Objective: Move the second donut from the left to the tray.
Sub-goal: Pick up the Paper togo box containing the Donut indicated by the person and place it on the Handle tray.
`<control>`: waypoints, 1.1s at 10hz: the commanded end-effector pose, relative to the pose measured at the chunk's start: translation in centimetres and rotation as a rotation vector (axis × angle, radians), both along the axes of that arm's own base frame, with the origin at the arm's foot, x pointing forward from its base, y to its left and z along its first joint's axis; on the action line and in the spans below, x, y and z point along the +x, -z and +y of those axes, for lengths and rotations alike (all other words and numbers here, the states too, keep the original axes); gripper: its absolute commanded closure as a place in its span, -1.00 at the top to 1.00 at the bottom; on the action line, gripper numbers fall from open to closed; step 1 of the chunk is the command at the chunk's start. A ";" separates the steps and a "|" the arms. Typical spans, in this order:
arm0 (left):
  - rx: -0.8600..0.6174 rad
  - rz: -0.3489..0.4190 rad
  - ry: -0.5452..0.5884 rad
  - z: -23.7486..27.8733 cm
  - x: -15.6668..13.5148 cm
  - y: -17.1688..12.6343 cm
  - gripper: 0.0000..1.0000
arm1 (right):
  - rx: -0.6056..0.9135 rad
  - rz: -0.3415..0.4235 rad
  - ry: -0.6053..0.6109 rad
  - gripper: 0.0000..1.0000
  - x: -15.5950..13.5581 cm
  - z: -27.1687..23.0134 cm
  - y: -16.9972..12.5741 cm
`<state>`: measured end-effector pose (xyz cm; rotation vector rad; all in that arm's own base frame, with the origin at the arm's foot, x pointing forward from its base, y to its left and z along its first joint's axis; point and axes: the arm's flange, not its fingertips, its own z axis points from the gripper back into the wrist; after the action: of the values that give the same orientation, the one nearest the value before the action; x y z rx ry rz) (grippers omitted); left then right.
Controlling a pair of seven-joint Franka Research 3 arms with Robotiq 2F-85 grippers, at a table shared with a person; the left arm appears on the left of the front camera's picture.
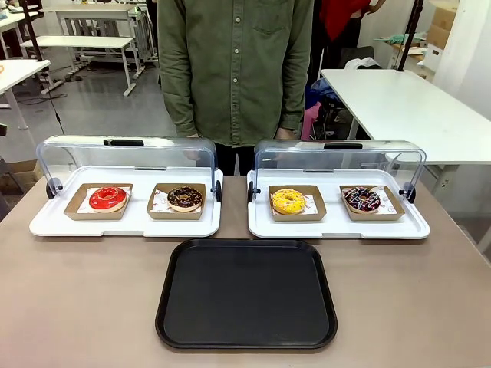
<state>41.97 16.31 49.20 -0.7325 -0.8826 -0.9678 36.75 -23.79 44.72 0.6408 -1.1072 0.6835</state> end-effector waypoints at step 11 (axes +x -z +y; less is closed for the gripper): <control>-0.007 0.000 0.008 0.0 0.0 -0.1 1.00 | 0.005 -0.019 -0.004 1.00 0.1 0.0 -0.1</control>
<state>41.97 16.32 49.20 -0.7325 -0.8826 -0.9678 36.74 -23.79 44.72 0.6413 -1.1073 0.6835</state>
